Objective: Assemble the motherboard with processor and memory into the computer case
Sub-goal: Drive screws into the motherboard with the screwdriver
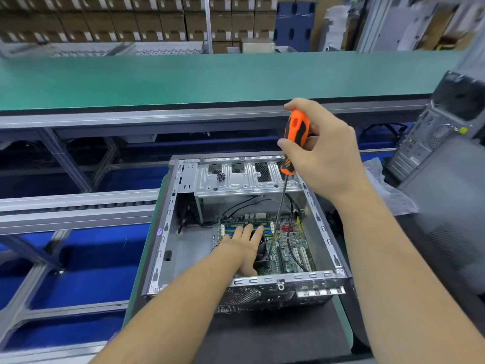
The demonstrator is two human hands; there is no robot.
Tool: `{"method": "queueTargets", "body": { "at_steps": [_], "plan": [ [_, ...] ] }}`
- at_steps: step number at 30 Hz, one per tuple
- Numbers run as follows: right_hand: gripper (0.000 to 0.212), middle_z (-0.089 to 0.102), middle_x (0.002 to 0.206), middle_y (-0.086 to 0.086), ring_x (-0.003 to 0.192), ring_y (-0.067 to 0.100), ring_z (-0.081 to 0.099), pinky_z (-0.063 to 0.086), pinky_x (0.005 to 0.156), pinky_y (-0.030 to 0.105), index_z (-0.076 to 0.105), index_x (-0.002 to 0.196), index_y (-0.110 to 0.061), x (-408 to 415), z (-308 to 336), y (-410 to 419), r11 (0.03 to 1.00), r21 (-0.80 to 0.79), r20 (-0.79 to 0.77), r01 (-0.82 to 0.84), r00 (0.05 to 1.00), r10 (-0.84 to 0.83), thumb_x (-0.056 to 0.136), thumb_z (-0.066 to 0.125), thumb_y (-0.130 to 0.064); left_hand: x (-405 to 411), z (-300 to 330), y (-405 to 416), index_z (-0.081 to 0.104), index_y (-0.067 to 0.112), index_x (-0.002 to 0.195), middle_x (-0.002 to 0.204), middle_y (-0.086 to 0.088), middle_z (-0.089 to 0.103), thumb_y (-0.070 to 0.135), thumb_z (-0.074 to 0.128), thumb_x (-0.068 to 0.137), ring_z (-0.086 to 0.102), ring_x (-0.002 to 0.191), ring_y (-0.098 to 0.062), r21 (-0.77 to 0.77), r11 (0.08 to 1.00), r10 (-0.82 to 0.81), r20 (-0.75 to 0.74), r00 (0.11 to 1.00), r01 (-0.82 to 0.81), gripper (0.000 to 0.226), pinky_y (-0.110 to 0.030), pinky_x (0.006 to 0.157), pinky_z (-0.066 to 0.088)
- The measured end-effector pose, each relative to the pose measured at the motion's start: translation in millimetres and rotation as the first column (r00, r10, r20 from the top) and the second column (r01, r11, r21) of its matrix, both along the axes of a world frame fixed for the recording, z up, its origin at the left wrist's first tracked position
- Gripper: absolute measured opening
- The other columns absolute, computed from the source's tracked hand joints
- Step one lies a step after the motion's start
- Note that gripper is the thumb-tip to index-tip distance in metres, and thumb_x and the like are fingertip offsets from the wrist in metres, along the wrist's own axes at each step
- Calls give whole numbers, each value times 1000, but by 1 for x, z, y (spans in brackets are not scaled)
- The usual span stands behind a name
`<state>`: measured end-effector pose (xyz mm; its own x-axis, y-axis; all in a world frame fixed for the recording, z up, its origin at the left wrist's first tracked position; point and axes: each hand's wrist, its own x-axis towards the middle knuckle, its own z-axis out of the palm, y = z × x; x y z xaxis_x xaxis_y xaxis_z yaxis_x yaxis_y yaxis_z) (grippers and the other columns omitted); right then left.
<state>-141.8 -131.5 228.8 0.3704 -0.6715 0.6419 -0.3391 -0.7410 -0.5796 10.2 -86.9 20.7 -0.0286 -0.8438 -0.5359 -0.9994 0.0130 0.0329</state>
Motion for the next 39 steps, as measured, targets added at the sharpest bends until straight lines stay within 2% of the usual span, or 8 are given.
{"method": "queueTargets", "body": {
  "at_steps": [5,10,15,22,27,34,37,39],
  "plan": [
    [42,60,84,1,75,32,67,58,73,45,56,126,-28,-2,5,1,1000,9,15,-24,1000,24,87,71,-23,-1,-4,0,-25,22,153,165,-8,-14,46,70,85,-6,151,-33,3,1000,6,9,1000,-6,119,-58,118,18],
    [41,57,81,-1,67,31,59,57,70,44,58,125,-27,-3,1,1,999,29,-21,-21,1000,22,88,72,-18,-2,-5,-2,-27,23,152,164,-8,-18,49,66,85,-9,152,-34,35,999,26,18,1000,-26,118,-59,118,15],
    [41,61,86,3,77,33,68,59,73,47,56,124,-31,-7,8,-2,999,40,31,-26,999,24,86,70,-25,-4,-3,-3,-29,23,151,164,-8,-20,51,64,86,-12,151,-34,61,998,32,30,999,-34,118,-58,119,14],
    [43,62,86,8,78,36,68,58,75,48,58,126,-27,-4,8,1,994,82,28,-75,997,73,87,73,-18,-5,1,-1,-29,24,152,164,-8,-20,50,64,86,-12,151,-34,59,998,37,23,999,-39,116,-58,118,15],
    [46,61,87,15,73,35,62,59,74,44,62,123,-27,-5,15,9,963,111,4,-245,969,247,82,79,-15,-4,0,0,-27,25,153,165,-7,-18,61,58,85,-10,151,-34,34,999,43,-6,999,-42,114,-60,117,17],
    [45,69,122,11,112,23,69,57,96,42,58,129,-25,-11,14,12,804,266,266,-532,842,469,91,58,-1,1,-3,-7,-27,33,151,164,2,-23,82,40,82,-16,151,-30,96,991,102,-88,991,-93,109,-60,119,6],
    [45,72,110,12,102,24,73,59,92,40,60,125,-22,-9,14,8,795,256,300,-550,827,476,89,64,5,2,-3,-5,-25,29,153,164,1,-22,75,48,85,-15,151,-30,89,992,99,-105,990,-90,109,-61,119,6],
    [40,70,88,15,79,32,72,62,77,36,66,114,-21,-5,13,6,838,216,307,-501,850,428,84,74,4,0,-3,-5,-25,26,153,164,-2,-19,67,55,87,-11,151,-32,73,995,66,-61,996,-62,111,-61,119,10]
  ]
}}
